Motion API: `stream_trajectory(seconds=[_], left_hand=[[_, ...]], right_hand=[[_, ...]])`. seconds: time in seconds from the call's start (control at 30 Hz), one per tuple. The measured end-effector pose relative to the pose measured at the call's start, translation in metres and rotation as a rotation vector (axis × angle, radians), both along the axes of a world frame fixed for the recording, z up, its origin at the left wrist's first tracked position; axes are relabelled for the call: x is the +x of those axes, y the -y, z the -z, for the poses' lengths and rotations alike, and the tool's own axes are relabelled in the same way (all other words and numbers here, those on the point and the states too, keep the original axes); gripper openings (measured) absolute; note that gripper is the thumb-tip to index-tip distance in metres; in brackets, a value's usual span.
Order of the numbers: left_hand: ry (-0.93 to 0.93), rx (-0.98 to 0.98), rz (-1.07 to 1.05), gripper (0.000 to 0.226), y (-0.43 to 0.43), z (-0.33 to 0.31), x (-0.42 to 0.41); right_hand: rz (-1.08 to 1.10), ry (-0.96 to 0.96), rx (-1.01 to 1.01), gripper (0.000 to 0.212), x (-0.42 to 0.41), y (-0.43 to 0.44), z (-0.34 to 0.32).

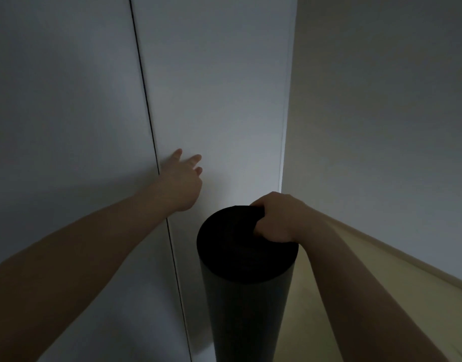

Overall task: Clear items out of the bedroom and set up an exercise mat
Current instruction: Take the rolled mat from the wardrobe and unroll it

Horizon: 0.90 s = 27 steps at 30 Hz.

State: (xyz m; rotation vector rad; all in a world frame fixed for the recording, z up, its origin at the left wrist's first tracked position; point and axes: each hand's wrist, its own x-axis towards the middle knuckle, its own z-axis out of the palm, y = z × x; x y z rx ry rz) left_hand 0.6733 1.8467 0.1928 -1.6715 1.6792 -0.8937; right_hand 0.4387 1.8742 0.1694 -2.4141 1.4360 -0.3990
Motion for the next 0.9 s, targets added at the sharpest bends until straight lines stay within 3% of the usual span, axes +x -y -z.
stream_trajectory(seconds=[0.23,0.37,0.43,0.53,0.63,0.9], left_hand=[[-0.06,-0.027,-0.058,0.053,0.01,0.005,-0.005],[-0.261,-0.095,0.07,0.051,0.019,0.015,-0.041],[-0.585,-0.106,0.272,0.047,0.034,0.025,-0.069],[-1.351,-0.076,0.383,0.035,0.051,0.043,-0.122],[-1.716,0.112,0.338,0.026,0.072,0.058,-0.175],[-1.407,0.499,0.335,0.072,0.169,0.091,-0.301]], right_hand=[[0.069,0.016,0.044,0.026,-0.027,0.021,0.015],[0.106,0.032,0.038,0.028,-0.05,0.04,0.027],[0.143,0.027,0.041,0.03,-0.067,0.054,0.034],[0.206,0.03,0.051,0.033,-0.096,0.077,0.046],[0.259,0.026,0.048,0.034,-0.129,0.1,0.057],[0.456,0.026,0.083,0.038,-0.245,0.176,0.101]])
